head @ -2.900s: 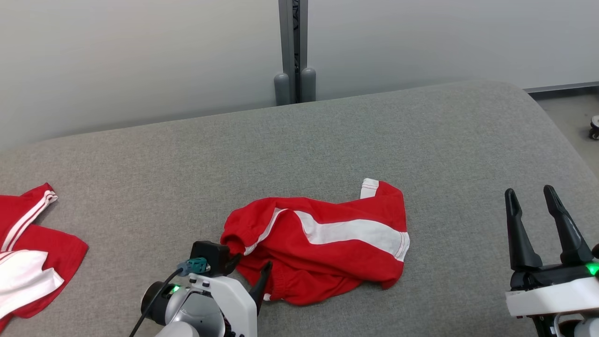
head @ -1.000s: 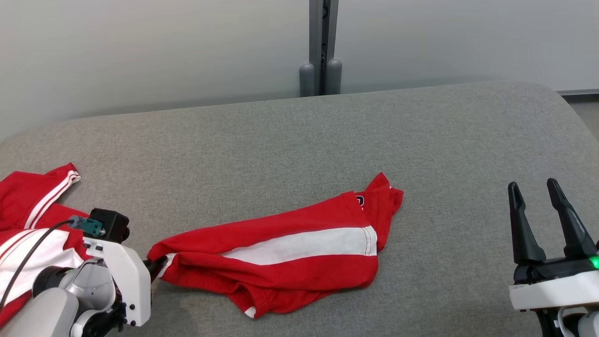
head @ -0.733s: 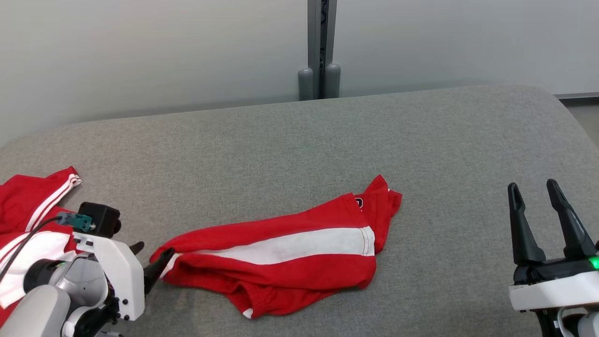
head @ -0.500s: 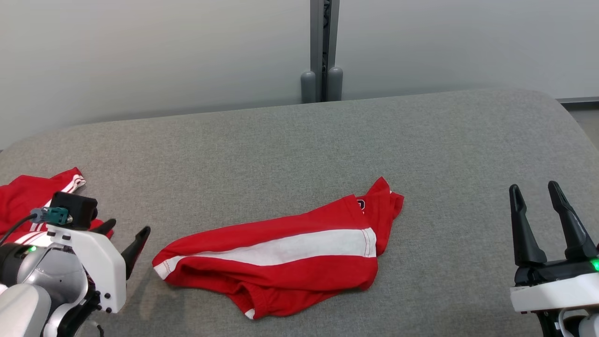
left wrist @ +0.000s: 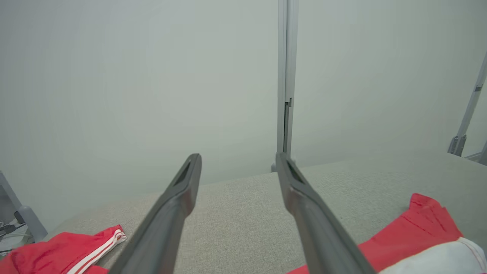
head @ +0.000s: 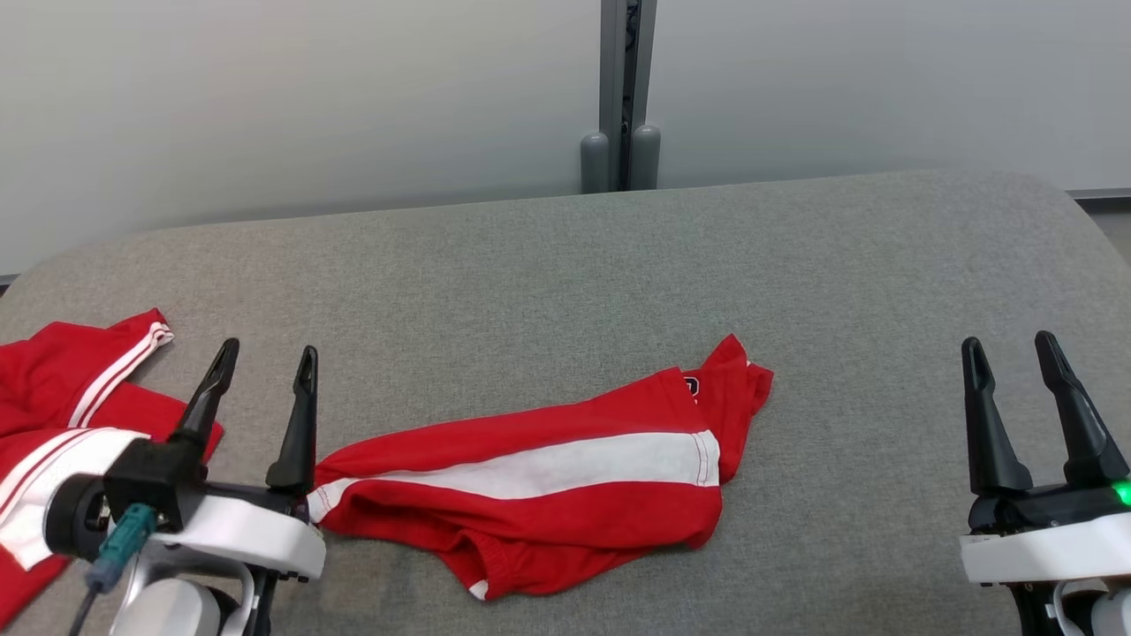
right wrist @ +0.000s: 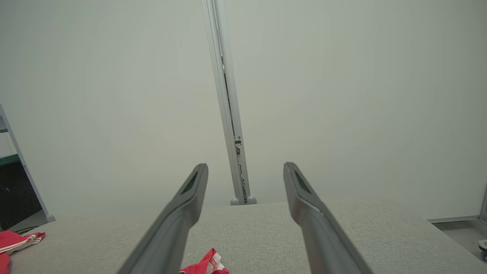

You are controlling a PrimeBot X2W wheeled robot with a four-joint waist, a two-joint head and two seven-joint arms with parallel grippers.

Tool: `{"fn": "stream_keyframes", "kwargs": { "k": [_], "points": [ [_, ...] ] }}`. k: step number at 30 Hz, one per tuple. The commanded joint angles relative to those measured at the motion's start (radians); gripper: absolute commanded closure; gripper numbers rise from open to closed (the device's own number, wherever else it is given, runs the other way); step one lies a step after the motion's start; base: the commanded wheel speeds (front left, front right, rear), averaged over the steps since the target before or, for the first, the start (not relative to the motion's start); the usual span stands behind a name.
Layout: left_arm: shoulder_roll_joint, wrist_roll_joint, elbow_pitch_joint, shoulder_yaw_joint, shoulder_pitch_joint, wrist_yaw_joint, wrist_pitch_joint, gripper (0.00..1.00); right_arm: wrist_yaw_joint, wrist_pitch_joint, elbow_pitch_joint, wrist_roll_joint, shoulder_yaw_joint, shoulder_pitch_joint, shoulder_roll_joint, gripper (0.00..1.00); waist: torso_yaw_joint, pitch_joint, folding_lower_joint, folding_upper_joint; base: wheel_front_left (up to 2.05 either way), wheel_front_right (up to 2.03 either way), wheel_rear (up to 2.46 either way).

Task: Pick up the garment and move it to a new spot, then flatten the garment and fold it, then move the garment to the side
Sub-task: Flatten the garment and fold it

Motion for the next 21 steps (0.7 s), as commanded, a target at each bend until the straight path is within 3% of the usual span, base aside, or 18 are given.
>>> {"fn": "stream_keyframes", "kwargs": {
  "k": [1,5,8,13,21],
  "points": [
    [-0.018,0.019,0.026,0.002,0.013,0.021,-0.038,0.0,0.0,-0.005,-0.011,-0.007,-0.005,0.001,-0.006,0.0,-0.003,-0.002,0.0,0.0,0.0,0.0,0.0],
    [-0.068,0.082,0.066,0.019,0.044,0.082,-0.084,0.0,0.0,-0.005,-0.021,-0.025,-0.02,0.001,-0.002,0.0,-0.006,-0.004,0.0,0.0,0.0,0.0,0.0],
    [-0.119,0.115,0.045,0.056,0.067,0.098,-0.088,0.0,0.0,-0.005,-0.019,-0.039,-0.024,0.012,0.001,0.0,-0.005,-0.007,0.0,0.0,0.0,0.0,0.0],
    [-0.206,0.182,0.014,0.106,0.126,0.08,-0.088,0.0,0.0,-0.005,-0.01,-0.05,-0.039,0.026,0.018,0.0,-0.001,-0.008,0.0,0.0,0.0,0.0,0.0],
    [-0.269,0.226,0.025,0.158,0.146,0.019,-0.088,0.0,0.0,-0.005,0.002,-0.057,-0.037,0.031,0.021,0.0,0.004,-0.008,0.0,0.0,0.0,0.0,0.0]
  ]
}}
